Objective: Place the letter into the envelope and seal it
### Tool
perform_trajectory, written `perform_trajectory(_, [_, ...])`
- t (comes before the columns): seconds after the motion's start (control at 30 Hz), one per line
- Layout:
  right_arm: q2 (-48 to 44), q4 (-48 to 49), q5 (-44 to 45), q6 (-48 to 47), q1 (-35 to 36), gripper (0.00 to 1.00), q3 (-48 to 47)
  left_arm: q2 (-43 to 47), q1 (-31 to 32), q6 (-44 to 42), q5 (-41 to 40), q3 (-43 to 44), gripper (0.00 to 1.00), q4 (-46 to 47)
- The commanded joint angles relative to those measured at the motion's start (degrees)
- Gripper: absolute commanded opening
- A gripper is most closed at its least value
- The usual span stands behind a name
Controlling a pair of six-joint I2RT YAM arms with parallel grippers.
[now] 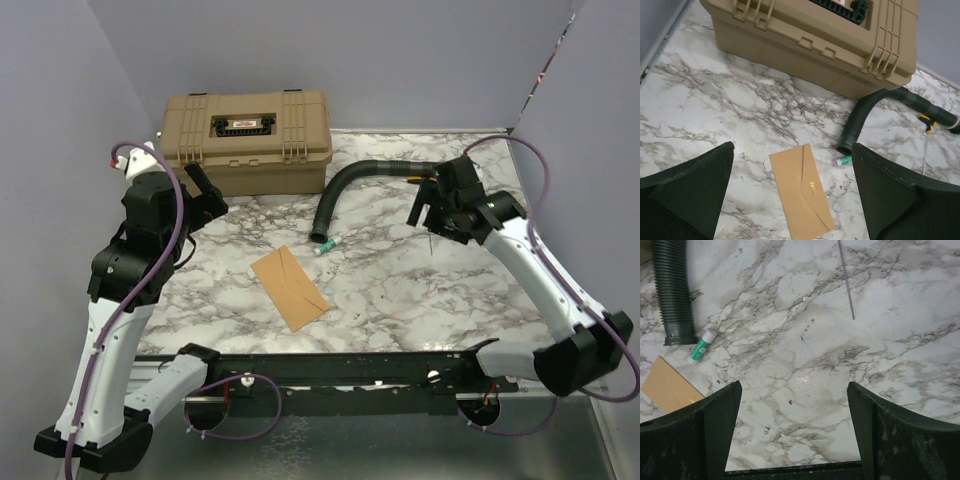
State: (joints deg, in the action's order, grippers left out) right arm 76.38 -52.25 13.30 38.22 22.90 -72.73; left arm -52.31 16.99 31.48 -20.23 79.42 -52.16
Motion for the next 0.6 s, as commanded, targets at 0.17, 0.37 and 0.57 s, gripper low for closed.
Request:
perform_trajectory(0.17, [-16.28,-7.35,6.43,-8.36,0.14,0.99,-7.14,8.14,0.06,-1.44,-5.18,-0.38,0.99,-3.81])
perform_trajectory(0.37, [-20.52,-7.43,9.39,-10.65,0.16,1.00,-9.00,10.65,0.10,0.17,-4.25,-2.00,0.99,-4.70])
perform_trajectory(0.57, [-21.78,-7.39,10.68,-12.06,0.20,1.00,-9.56,11.85,0.06,1.90,-3.12,-3.83,0.99,-4.68])
